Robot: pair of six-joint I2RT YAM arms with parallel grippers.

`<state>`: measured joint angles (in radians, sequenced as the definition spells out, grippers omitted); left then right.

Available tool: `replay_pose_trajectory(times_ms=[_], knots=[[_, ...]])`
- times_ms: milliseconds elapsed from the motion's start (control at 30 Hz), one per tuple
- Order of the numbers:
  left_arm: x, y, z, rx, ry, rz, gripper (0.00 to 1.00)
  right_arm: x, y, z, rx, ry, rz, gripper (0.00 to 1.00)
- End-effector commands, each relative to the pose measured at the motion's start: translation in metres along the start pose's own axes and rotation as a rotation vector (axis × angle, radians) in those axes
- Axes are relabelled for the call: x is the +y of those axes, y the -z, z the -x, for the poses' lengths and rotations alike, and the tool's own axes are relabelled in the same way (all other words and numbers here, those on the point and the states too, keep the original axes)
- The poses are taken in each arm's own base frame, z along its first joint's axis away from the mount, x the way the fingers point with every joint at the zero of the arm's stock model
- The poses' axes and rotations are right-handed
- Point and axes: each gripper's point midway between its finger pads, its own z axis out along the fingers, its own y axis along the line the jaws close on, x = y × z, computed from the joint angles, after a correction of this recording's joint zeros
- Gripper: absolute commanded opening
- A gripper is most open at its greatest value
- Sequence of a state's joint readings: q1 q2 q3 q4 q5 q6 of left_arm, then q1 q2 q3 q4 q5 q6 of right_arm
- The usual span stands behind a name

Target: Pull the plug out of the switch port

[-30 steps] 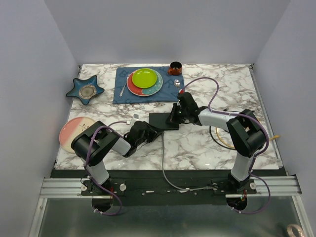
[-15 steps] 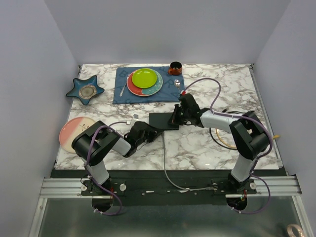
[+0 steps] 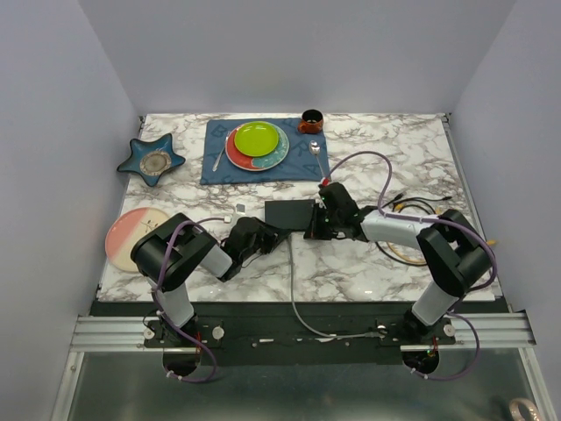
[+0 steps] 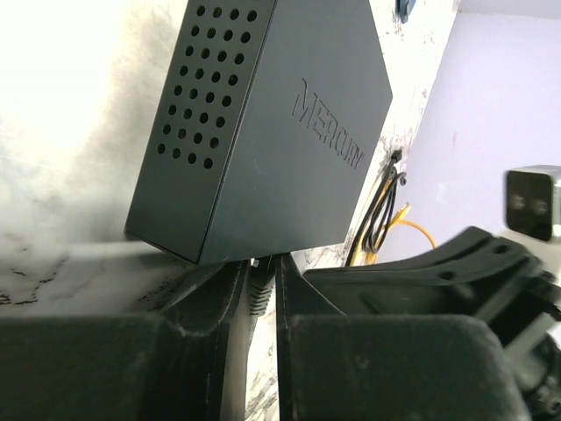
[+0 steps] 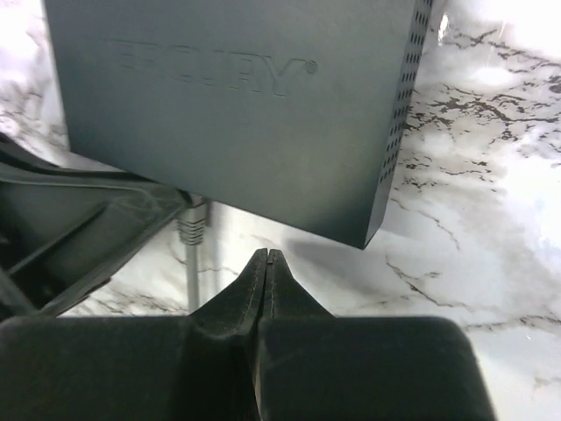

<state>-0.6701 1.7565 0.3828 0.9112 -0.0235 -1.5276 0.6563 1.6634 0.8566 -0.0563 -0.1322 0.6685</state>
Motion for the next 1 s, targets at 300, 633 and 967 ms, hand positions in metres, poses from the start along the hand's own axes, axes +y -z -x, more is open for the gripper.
replay_pose_trajectory(times_ms=[300, 633, 967], knots=[[0.042, 0.009, -0.004, 0.03, -0.061, 0.15, 0.0, 0.016, -0.028, 0.007, 0.043, -0.069, 0.023, 0.05], [0.047, 0.014, -0.032, 0.2, -0.073, 0.166, 0.0, 0.028, -0.032, 0.02, 0.015, -0.148, 0.034, 0.05], [0.063, 0.032, -0.046, 0.233, -0.075, 0.189, 0.0, 0.038, -0.037, 0.031, -0.008, -0.197, 0.057, 0.05]])
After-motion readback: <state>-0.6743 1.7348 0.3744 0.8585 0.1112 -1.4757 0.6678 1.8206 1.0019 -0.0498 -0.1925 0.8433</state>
